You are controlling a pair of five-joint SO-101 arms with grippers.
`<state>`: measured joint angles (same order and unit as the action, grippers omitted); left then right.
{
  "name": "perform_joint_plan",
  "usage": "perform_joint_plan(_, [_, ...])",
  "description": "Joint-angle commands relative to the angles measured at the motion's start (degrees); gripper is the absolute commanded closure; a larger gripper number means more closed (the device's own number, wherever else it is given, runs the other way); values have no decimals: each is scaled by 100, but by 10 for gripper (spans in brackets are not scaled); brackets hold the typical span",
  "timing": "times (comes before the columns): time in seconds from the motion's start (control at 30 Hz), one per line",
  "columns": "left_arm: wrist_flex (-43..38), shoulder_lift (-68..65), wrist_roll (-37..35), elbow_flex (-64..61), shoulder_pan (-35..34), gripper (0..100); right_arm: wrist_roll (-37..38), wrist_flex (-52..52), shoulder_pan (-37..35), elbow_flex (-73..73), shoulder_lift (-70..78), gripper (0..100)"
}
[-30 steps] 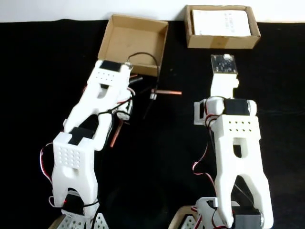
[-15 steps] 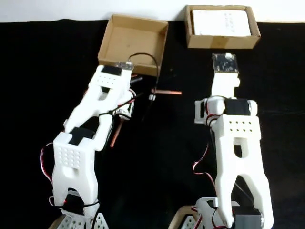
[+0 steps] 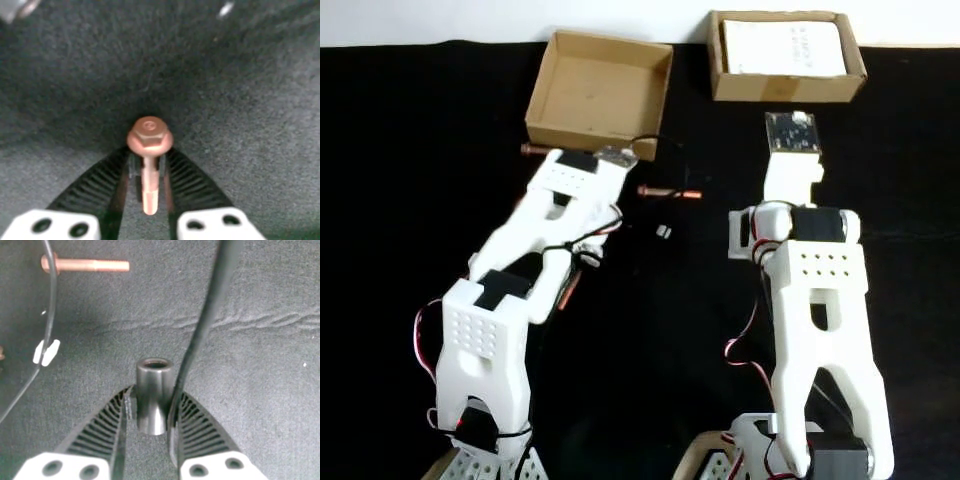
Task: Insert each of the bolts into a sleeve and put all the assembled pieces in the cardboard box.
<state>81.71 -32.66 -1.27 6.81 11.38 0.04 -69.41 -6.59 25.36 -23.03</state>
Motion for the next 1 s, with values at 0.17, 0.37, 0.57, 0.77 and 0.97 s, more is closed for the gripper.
perform_joint_plan(0.17, [738, 1560, 53, 884, 31, 993, 9, -514, -66, -84, -655, 992])
perform_joint_plan(0.37, [985, 4382, 62, 971, 4, 992, 9, -1604, -101, -75, -2009, 992])
perform_joint_plan(0.57, [932, 6404, 62, 303, -13, 992, -378, -1824, -295, 127, -3503, 992])
perform_joint_plan(0.77, [26, 7679, 18, 215, 22, 992, -958, 1051, -778, 2009, -4752, 992])
perform_joint_plan(0.97, [-448, 7846, 0, 207, 84, 992, -88, 5560, -1464, 4998, -5631, 992])
